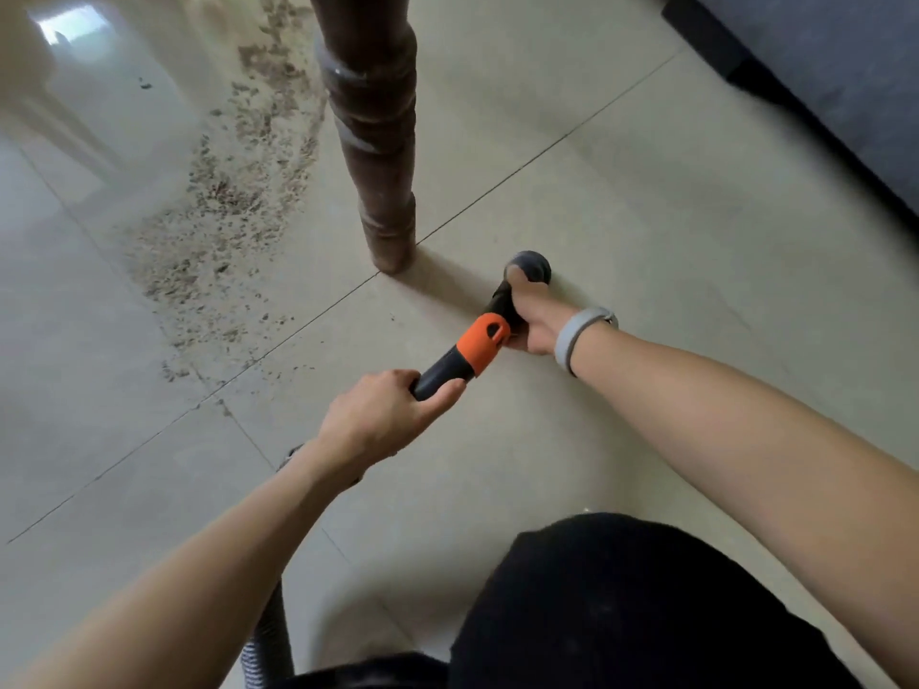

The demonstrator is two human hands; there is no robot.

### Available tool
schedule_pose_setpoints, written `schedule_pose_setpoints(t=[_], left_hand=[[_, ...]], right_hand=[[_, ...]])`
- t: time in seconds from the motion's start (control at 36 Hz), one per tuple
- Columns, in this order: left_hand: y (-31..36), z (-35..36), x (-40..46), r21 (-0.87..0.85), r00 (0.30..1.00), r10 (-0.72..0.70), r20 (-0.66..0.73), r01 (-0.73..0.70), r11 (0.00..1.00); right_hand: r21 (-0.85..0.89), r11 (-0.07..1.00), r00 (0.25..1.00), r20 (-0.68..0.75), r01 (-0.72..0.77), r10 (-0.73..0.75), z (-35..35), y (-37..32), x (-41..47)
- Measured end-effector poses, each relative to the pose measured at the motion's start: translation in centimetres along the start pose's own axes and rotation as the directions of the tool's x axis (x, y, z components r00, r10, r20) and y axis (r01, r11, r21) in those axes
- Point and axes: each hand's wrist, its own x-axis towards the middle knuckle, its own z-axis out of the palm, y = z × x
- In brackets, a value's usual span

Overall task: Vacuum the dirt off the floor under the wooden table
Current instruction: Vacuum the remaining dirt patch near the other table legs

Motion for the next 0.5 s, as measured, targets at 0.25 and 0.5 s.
schedule_pose_setpoints(t=[0.25, 0.5], left_hand=[[-0.9, -0.9, 2.6, 0.015, 0.984, -0.035, -0.174, 0.039, 0.999], [2.4, 3.3, 2.0, -0.032, 0.992, -0.033, -0.121, 0.03, 0.999]], right_hand=[[-0.01, 0.988, 0.985, 0.075, 0.156, -0.154, 3.4, -3.0, 1.2], [0.004, 0.994, 0.992, 0.061, 0.111, -0.111, -1.6, -1.5, 2.9]])
